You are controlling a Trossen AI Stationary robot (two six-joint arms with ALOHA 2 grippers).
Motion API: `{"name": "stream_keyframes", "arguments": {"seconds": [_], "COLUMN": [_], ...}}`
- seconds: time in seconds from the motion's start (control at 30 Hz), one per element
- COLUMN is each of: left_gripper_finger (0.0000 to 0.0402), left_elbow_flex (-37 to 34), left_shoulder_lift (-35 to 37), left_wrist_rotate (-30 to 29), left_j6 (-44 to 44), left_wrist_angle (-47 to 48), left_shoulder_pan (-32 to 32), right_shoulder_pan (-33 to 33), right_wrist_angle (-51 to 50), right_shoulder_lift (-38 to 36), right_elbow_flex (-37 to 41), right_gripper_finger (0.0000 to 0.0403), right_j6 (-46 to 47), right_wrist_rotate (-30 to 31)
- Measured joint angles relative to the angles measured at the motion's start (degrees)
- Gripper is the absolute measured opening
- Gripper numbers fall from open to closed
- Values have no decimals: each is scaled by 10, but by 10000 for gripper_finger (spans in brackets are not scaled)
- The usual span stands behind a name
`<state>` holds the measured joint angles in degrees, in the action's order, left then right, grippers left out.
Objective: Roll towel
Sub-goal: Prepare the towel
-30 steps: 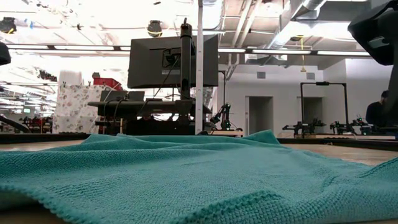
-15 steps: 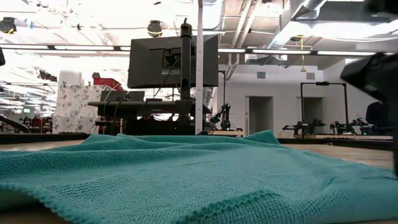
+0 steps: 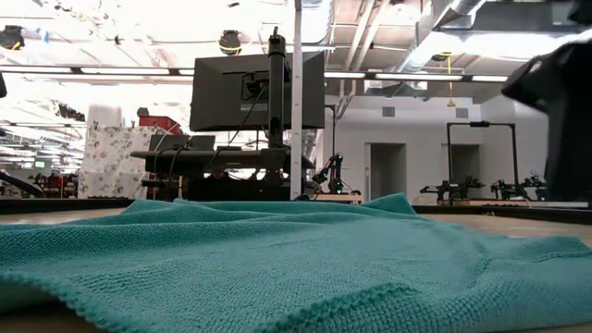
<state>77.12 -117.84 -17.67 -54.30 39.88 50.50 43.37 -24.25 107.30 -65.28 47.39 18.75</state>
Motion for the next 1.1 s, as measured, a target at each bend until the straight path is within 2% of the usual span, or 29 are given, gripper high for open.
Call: {"name": "stream_keyframes", "arguments": {"seconds": [0.2, 0.37, 0.57, 0.93, 1.1], "left_gripper_finger": [137, 137, 137, 137, 137], "left_elbow_flex": [0, 0, 0, 0, 0], "left_shoulder_lift": [0, 0, 0, 0, 0], "left_wrist_rotate": [1, 1, 2, 0, 1], "left_j6": [0, 5, 2, 0, 0], "left_wrist_angle": [0, 1, 1, 1, 2], "left_shoulder_pan": [0, 0, 0, 2, 3], "right_shoulder_pan": [-3, 0, 0, 0, 9], "right_wrist_angle": [52, 81, 124, 130, 131], "right_shoulder_lift": [7, 7, 8, 8, 7], "right_elbow_flex": [41, 44, 45, 45, 45], "right_gripper_finger": [191, 182, 124, 15, 2], "right_j6": [78, 77, 78, 83, 93], "right_wrist_rotate": [-14, -23, -32, -79, -84]}}
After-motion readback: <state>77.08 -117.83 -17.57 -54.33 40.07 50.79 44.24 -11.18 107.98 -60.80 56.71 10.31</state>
